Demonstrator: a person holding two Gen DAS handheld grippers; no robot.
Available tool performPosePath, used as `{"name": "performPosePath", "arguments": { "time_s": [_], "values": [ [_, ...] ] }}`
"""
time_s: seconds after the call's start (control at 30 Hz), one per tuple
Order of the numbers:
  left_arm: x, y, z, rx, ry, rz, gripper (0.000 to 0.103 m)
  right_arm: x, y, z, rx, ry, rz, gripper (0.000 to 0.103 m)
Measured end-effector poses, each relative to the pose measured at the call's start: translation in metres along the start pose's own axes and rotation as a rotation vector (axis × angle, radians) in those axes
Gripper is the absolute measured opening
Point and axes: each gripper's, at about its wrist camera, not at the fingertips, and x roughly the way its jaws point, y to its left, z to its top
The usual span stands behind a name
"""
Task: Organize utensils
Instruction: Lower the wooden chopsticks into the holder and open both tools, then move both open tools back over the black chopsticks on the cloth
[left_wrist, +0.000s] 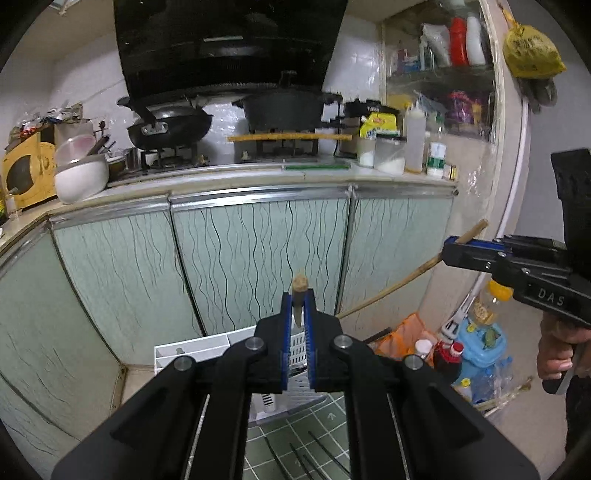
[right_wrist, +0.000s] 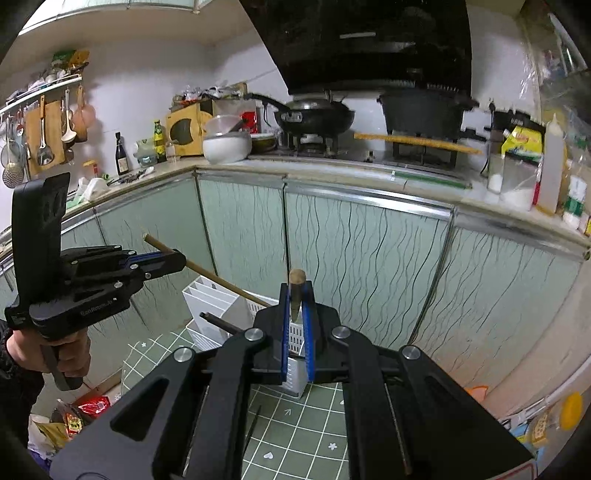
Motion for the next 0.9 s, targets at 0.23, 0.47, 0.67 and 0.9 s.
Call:
{"name": "performPosePath", "arguments": {
  "time_s": [0.23,0.47,0.67,0.9],
  "values": [
    [0.037,0.005,-0.018,0.003,0.056,-0.002,0.008,0.043,-0.007,-0.018,0.020,0.064,0.013,0.006],
    [0.061,0.010,-0.033,-0.008,0.094,-0.011,0.008,0.073,-0.005,-0.030,0.006,0.111,0.021,0.006],
    [0.057,0.014,-0.038,-0.018,0.086,0.028,0.074,0.075,-0.008,-0.034,0.002,0.124,-0.024,0.043],
    [0.024,0.018,-0.040,-0.018,0.018,0.106,0.099,0.053,-0.017,-0.039,0.027,0.083,-0.083,0.094]
  ]
}}
